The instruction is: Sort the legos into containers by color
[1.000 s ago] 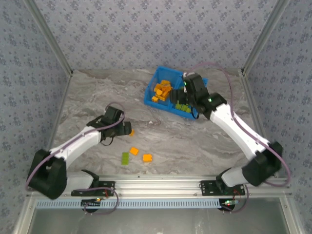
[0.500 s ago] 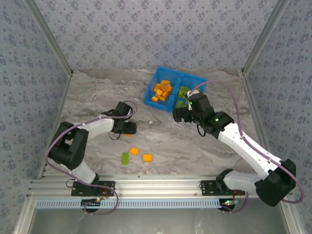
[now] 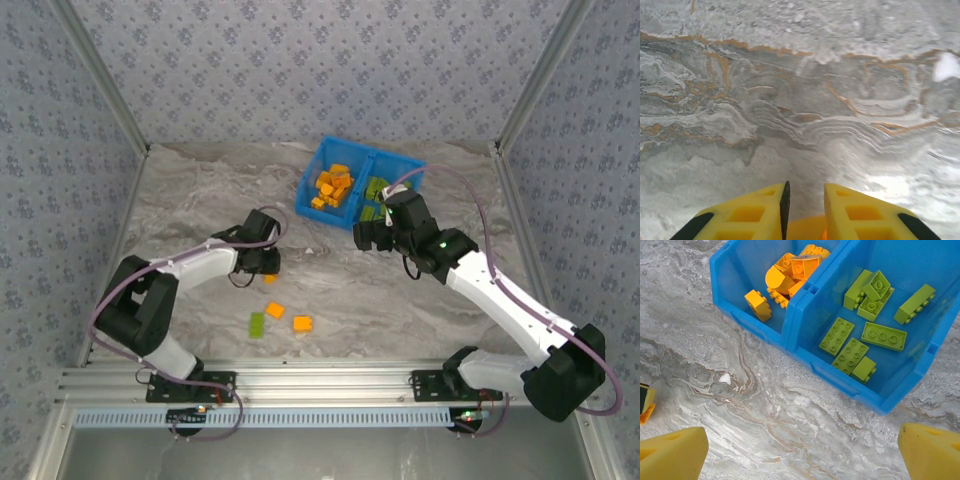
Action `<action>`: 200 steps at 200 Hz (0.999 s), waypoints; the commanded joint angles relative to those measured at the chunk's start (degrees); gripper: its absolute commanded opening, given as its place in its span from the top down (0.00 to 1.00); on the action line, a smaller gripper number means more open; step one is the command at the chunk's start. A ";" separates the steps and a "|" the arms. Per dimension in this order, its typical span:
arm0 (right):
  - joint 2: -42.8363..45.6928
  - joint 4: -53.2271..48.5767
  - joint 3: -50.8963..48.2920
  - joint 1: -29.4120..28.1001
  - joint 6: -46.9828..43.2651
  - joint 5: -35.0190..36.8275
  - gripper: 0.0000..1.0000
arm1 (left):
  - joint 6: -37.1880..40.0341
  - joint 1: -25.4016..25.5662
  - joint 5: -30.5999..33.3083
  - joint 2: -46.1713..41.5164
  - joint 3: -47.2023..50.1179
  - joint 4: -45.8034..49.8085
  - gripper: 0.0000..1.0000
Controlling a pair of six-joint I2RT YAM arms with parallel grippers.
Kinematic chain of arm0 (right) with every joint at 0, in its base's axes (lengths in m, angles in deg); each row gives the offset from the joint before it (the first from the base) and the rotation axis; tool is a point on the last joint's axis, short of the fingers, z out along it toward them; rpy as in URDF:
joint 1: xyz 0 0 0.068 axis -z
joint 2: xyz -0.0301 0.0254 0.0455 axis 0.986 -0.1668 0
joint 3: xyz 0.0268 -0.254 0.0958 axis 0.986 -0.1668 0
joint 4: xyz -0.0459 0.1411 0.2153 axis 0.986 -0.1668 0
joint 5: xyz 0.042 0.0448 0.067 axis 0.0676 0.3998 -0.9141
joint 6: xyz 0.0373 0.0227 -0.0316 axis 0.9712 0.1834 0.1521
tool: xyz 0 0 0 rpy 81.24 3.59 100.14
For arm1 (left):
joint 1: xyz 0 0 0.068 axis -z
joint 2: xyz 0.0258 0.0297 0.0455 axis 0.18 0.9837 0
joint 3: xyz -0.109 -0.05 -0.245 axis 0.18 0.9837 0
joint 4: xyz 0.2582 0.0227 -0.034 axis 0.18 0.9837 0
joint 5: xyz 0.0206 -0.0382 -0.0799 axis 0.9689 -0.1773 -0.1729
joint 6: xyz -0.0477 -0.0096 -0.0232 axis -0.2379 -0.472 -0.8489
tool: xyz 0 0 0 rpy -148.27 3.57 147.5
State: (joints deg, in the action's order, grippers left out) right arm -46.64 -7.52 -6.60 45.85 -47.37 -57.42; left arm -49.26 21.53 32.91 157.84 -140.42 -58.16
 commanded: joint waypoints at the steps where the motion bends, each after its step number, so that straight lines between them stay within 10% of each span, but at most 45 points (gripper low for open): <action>1: 0.59 -1.34 1.75 -0.35 0.12 0.79 0.00 | 1.41 3.58 4.83 -4.75 -6.39 2.78 0.83; 44: 1.54 -1.97 2.02 -0.35 1.11 1.14 0.00 | 4.91 5.19 8.96 -1.69 -17.02 1.63 0.84; 75: 2.96 -4.70 1.32 -0.35 1.81 1.50 0.00 | 3.47 6.59 11.48 2.03 -22.25 9.54 0.35; 135: 4.17 -3.83 -1.73 -0.37 3.06 -2.12 0.00 | -8.01 8.84 8.34 -3.88 -8.93 18.20 0.01; 200: -0.89 -3.27 1.30 -0.44 1.79 -3.65 0.00 | -31.62 11.43 7.63 -2.03 1.46 11.91 0.02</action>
State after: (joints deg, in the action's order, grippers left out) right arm -46.95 -10.41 -7.43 45.85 -45.43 -59.94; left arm -70.44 32.55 41.67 154.19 -140.50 -42.51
